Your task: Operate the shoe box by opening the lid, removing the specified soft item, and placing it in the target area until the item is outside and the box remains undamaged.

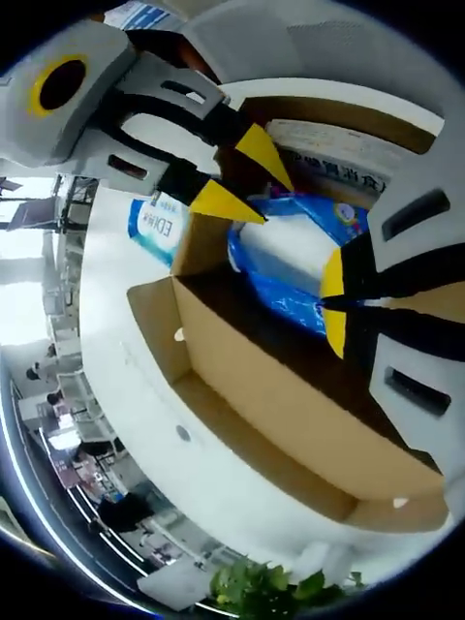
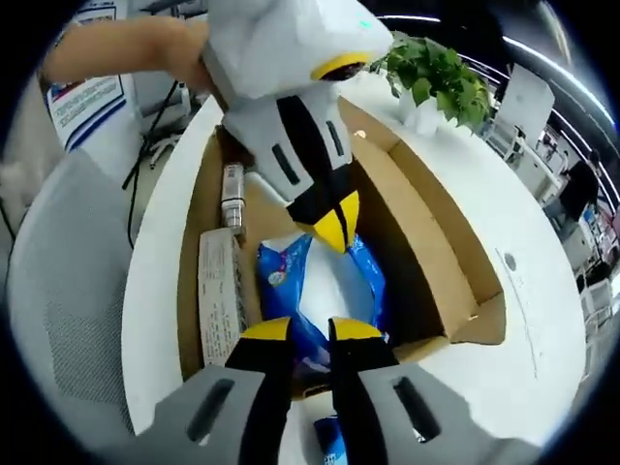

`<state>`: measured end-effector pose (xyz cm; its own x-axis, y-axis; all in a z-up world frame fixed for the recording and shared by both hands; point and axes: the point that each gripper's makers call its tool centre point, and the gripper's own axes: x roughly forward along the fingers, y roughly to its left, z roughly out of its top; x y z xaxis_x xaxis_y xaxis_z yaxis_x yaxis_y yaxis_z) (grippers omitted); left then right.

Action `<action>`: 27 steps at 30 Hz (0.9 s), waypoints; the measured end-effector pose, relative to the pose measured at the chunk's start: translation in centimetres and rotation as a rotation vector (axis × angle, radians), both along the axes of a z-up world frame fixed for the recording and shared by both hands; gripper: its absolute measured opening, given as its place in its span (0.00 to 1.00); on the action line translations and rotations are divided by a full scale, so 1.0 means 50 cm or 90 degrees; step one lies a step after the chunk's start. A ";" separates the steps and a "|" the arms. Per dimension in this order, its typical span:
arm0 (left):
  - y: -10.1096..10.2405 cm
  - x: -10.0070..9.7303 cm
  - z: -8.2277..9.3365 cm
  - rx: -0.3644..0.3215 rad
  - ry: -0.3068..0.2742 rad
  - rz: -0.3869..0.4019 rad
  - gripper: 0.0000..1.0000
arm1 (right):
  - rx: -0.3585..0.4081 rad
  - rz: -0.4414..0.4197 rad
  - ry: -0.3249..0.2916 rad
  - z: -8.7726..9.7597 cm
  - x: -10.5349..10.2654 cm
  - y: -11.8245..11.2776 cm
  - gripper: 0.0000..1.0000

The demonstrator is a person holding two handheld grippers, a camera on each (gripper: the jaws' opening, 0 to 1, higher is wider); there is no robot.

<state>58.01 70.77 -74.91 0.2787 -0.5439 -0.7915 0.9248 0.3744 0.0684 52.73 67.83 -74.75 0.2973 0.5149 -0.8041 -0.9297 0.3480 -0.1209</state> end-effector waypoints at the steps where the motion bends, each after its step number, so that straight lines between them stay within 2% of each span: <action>1: 0.000 0.000 0.001 -0.003 0.000 0.000 0.00 | 0.000 0.001 0.000 -0.003 -0.001 0.003 0.08; 8: 0.006 0.001 0.006 -0.006 0.001 0.004 0.00 | -0.017 0.019 -0.004 -0.008 -0.001 0.009 0.00; 13: 0.009 -0.001 0.018 -0.013 0.001 0.011 0.00 | -0.006 0.011 0.000 0.002 -0.003 0.010 0.00; 21: 0.018 0.000 0.036 -0.021 -0.006 0.021 0.00 | 0.013 -0.004 -0.016 0.031 0.001 0.014 0.00; 27: 0.026 0.004 0.068 -0.032 -0.014 0.035 0.00 | 0.030 -0.010 -0.030 0.060 0.002 0.022 0.00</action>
